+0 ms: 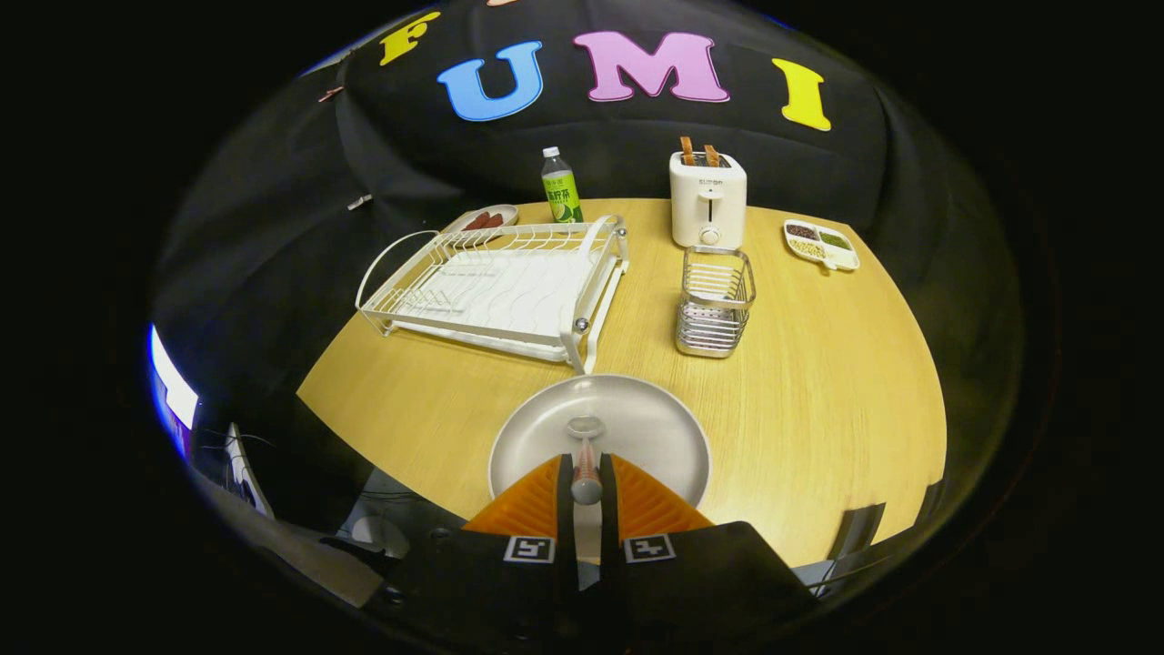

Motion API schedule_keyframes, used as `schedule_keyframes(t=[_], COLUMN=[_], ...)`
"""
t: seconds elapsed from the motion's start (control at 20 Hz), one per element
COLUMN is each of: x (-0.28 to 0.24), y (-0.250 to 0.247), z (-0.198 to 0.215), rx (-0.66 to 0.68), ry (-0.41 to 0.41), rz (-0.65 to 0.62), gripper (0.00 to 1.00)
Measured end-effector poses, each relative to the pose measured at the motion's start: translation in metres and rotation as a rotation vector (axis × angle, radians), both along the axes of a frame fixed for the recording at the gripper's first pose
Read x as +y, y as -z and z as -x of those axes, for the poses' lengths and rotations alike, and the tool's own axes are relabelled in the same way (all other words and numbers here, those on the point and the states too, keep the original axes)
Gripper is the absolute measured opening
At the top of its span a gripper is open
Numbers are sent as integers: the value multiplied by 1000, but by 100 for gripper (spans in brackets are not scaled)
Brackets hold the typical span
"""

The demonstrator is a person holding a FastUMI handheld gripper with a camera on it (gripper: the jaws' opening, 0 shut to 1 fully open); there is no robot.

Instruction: Take the plate from the dish rack, then take the spoon from the basket and place it into the plate.

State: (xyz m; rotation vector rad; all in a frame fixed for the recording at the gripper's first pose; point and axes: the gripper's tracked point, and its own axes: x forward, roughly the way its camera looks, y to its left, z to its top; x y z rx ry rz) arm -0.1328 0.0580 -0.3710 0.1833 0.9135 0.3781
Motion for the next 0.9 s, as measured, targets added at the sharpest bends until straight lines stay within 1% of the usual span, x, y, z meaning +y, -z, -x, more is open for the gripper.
schedule_keyframes(t=[0.2, 0.25, 0.35, 0.5, 0.55, 0.7, 0.75, 0.85, 0.9], x=[-3, -7, -11, -19, -19, -26, -27, -31, -33], y=[6, 9, 16, 21, 22, 24, 24, 24, 23], z=[0, 2, 7, 7, 7, 5, 6, 4, 2], rx=[16, 27, 52, 66, 69, 70, 73, 74, 72], ry=[-13, -15, -15, 15, 22, 31, 36, 51, 59], rz=[21, 34, 37, 34, 33, 46, 48, 52, 57], gripper=[14, 18, 18, 19, 28, 75, 89, 98, 98])
